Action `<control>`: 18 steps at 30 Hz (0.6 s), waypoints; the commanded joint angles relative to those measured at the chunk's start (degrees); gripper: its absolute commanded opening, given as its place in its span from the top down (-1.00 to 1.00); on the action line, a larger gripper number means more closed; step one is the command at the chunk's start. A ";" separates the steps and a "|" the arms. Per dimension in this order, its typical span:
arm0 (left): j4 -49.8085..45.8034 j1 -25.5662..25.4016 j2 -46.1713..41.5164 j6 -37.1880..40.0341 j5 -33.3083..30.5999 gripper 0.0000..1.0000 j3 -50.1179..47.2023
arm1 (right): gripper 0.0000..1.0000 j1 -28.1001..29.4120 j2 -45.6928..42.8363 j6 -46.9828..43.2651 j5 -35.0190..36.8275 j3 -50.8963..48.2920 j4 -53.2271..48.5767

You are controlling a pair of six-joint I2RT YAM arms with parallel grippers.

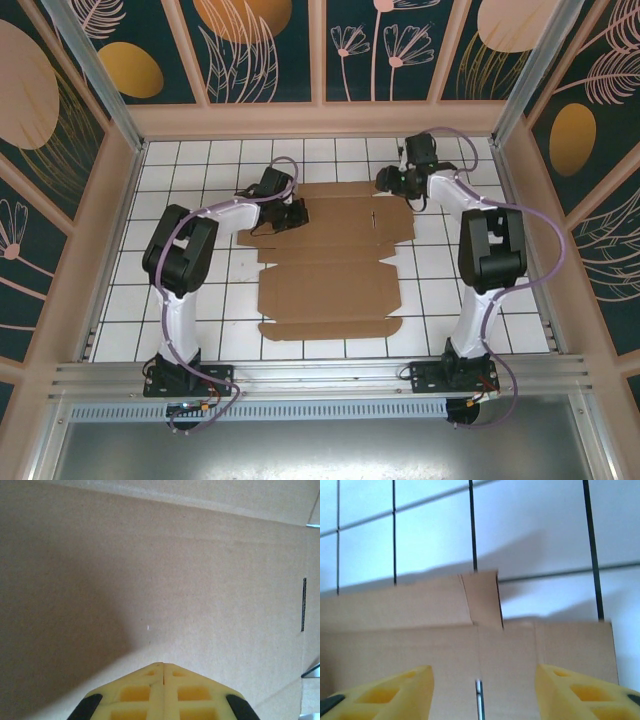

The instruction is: Fold the paper box

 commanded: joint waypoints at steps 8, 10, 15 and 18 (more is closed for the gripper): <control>-2.02 -0.29 5.36 0.90 -1.37 1.00 2.95 | -0.18 0.11 14.44 -0.15 -1.56 14.81 -5.64; -2.15 -0.27 5.48 1.24 -1.88 1.00 2.75 | -0.15 0.21 15.07 -0.12 -0.36 15.05 -5.67; -2.52 -0.30 5.97 1.86 -2.64 1.00 2.14 | -0.04 0.35 15.07 0.12 1.44 13.90 -4.53; -2.25 -0.29 6.09 2.00 -2.63 1.00 1.85 | 0.21 0.64 15.97 -0.14 1.27 14.59 -4.96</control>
